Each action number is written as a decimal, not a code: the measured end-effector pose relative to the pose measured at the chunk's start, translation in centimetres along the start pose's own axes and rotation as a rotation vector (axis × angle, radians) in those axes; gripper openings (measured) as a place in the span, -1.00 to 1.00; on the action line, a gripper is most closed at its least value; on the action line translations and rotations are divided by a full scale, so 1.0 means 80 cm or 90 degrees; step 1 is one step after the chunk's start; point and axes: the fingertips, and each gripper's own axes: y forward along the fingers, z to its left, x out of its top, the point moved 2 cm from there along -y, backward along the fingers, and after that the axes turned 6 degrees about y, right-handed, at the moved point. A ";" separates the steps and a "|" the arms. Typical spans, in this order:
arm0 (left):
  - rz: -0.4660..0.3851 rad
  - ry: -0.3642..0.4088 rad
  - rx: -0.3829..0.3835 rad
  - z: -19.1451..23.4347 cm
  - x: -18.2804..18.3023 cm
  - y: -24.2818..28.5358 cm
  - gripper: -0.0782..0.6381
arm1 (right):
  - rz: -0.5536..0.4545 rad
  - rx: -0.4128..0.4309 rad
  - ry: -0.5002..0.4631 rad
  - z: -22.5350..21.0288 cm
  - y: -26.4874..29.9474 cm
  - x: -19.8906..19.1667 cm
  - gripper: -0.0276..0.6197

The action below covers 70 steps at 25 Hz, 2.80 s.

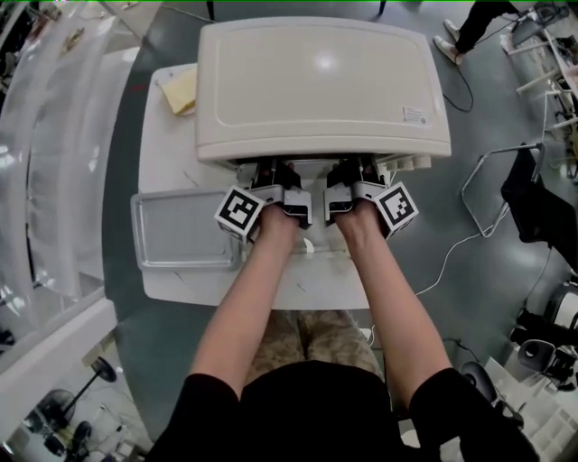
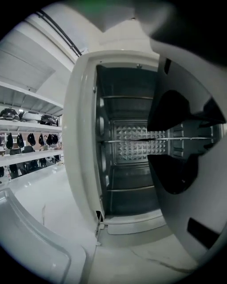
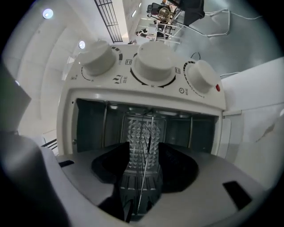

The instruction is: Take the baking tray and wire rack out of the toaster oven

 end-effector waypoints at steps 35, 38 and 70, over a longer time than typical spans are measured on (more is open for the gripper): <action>-0.037 -0.053 -0.033 0.002 -0.013 -0.042 -0.73 | -0.016 0.003 0.035 -0.020 -0.050 -0.003 -0.82; -0.035 -0.053 -0.035 0.001 -0.022 -0.062 -0.73 | -0.008 0.000 0.039 -0.020 -0.071 -0.002 -0.83; -0.077 -0.044 -0.046 -0.033 -0.081 -0.259 -0.74 | 0.099 0.000 0.030 -0.014 -0.254 -0.009 -0.84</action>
